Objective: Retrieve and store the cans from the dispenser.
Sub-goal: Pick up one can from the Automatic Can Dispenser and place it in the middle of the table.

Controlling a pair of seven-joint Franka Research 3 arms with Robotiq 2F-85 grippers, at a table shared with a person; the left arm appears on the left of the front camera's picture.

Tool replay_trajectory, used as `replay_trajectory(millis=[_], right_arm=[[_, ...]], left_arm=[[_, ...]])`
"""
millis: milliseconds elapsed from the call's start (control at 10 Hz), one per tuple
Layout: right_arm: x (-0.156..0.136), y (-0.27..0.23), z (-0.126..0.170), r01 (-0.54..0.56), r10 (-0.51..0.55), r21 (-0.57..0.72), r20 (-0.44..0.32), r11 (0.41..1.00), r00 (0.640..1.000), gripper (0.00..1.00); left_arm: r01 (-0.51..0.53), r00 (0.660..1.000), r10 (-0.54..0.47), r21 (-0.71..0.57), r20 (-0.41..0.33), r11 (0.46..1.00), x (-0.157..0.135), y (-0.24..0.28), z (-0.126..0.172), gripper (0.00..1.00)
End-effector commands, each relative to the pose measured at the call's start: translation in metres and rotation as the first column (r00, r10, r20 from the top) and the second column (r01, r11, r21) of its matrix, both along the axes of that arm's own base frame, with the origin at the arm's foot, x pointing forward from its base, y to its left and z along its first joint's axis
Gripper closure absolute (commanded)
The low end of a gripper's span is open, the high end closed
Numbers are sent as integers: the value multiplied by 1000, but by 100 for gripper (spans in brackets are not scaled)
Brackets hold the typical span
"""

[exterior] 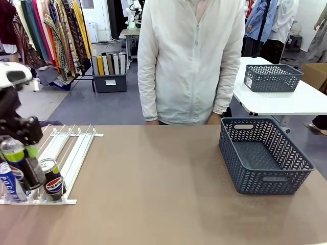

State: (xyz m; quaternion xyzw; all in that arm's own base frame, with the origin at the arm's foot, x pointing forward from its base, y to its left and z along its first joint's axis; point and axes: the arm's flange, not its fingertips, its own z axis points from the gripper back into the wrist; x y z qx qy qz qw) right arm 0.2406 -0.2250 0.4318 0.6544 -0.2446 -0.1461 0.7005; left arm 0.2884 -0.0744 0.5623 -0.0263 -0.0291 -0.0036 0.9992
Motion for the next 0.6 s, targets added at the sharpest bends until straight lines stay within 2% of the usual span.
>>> replay_trajectory(millis=[0,200,300,500], right_arm=[[0,-1,2,0,0,2,25,1000,1000,0],[0,-1,2,0,0,2,25,1000,1000,0],[0,-1,2,0,0,2,25,1000,1000,0],[0,-1,2,0,0,2,25,1000,1000,0]], left_arm=[[-63,996,64,-22,60,998,0,12,31,100],[-106,987,118,-108,110,988,-12,29,40,100],[-38,998,39,-20,53,999,-7,11,37,100],[-38,998,39,-20,53,999,-7,11,37,100]])
